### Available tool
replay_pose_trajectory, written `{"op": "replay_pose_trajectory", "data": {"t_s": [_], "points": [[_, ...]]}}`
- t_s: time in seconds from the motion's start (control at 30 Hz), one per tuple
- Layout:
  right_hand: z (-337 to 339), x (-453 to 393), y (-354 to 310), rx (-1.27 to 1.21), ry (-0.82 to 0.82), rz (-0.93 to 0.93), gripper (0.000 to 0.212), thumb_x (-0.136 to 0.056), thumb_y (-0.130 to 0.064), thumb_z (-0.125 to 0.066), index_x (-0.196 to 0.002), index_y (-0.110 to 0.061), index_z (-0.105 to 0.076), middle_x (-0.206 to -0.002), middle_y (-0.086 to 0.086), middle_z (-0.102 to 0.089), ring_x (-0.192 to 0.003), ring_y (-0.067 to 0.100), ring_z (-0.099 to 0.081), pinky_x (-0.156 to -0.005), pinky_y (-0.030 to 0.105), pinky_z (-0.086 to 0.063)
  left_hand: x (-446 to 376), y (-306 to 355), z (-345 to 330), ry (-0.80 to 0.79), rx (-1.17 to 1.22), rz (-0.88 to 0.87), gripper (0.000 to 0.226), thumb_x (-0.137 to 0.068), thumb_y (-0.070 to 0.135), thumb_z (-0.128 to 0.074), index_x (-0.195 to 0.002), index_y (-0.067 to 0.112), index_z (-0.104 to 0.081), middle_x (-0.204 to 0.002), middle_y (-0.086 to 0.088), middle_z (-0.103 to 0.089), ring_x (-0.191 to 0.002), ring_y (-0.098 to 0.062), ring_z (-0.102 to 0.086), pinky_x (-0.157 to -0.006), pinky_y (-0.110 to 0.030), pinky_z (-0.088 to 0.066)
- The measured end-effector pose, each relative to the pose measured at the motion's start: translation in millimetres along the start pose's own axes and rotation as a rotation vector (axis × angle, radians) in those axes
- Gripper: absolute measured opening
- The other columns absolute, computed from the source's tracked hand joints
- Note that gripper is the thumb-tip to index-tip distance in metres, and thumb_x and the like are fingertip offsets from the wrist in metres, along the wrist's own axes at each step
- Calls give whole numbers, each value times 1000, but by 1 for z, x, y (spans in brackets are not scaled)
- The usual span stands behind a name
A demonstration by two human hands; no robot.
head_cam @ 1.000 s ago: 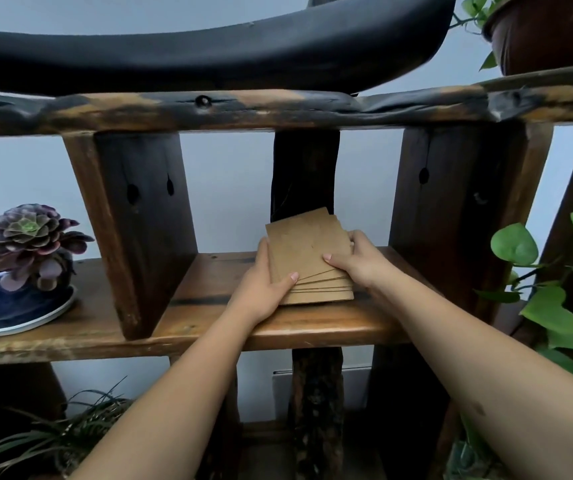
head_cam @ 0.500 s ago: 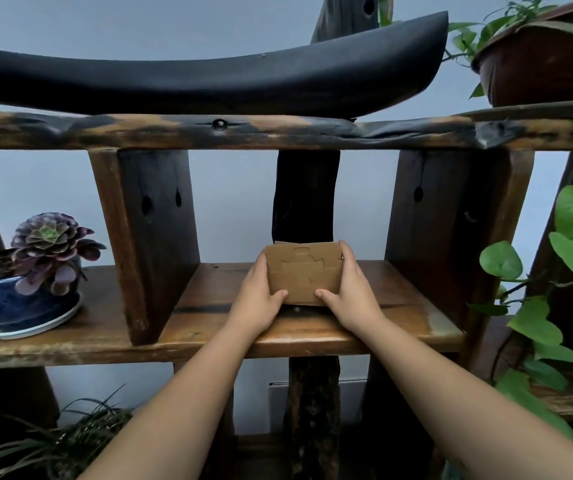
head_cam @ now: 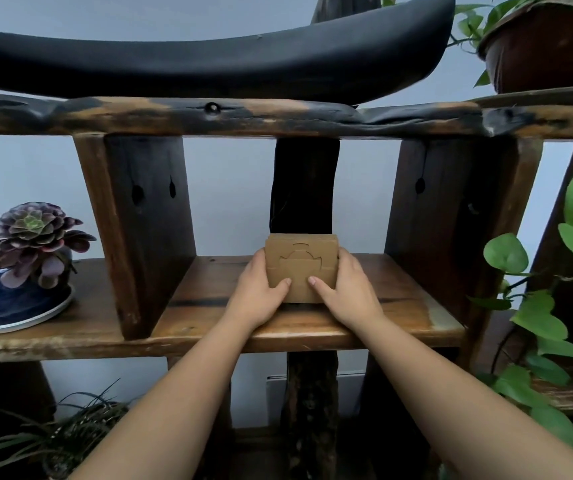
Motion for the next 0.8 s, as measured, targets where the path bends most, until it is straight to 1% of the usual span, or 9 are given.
{"op": "replay_pose_trajectory", "data": {"t_s": [0.17,0.27,0.33,0.37,0.43,0.5,0.63,0.7,0.8], "points": [[-7,-2,4,-93,-81,-17,76,-80,-46,-67,-140,-23,-24,-134,4,-51,-118,22,-52,-92,31,-42,2,-1,-9,-93,-53,7,74,-86,32,-61,-143,35,-13,-144,-4,-36,-127,-23,-44,-105,-44,-39],[-4,-3,17,-220,-98,-121,79,-85,-35,-67,-145,-20,-17,-132,7,-54,-119,24,-53,-91,26,-38,0,-4,-10,-108,-38,49,86,-86,28,-63,-144,40,0,-150,-4,-32,-131,-26,-42,-109,-49,-37],[-7,-4,20,-248,-149,-148,69,-86,-32,-67,-140,-16,-29,-131,7,-54,-119,24,-52,-90,25,-38,0,-11,-10,-129,4,120,94,-88,27,-63,-143,41,13,-151,-3,-34,-133,-27,-42,-110,-50,-35],[-10,-4,19,-241,-188,-145,61,-85,-31,-68,-134,-16,-35,-130,6,-55,-118,23,-52,-90,26,-38,0,-14,-10,-138,36,146,96,-88,25,-63,-144,39,14,-150,-3,-36,-132,-26,-42,-111,-48,-34],[-16,-4,19,-244,-248,-151,55,-85,-30,-69,-127,-17,-36,-128,5,-55,-116,22,-52,-90,27,-39,0,-17,-10,-151,94,159,86,-88,22,-63,-145,33,0,-144,-2,-41,-131,-24,-42,-109,-38,-33],[-20,-4,19,-242,-275,-148,56,-85,-30,-68,-126,-17,-32,-128,3,-51,-115,20,-50,-92,29,-39,-1,-17,-11,-173,132,152,69,-89,21,-61,-139,31,-15,-136,0,-45,-125,-20,-45,-101,-32,-34],[-23,-4,16,-268,-291,-148,60,-88,-35,-63,-131,-19,-25,-130,1,-43,-115,15,-45,-97,30,-37,-1,-18,-14,-234,193,158,58,-93,23,-54,-135,34,-16,-128,7,-45,-115,-13,-45,-99,-30,-35],[-23,-4,18,-293,-308,-170,54,-90,-37,-59,-129,-17,-27,-131,3,-48,-116,18,-47,-94,30,-37,-2,-21,-12,-232,203,168,55,-94,22,-52,-135,34,-18,-126,8,-45,-117,-14,-46,-100,-31,-35],[-19,-4,20,-289,-282,-177,49,-90,-35,-61,-127,-16,-35,-128,4,-52,-108,13,-47,-89,27,-36,-3,-27,-8,-191,187,203,59,-93,22,-55,-140,31,-20,-124,9,-45,-115,-12,-45,-102,-33,-36]]}}
Point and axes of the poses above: each hand's wrist, its own x-axis away from the middle knuckle, its own z-axis out of the back of the hand, y = z × x, the point moved 9 cm from there along -x, towards the middle knuckle
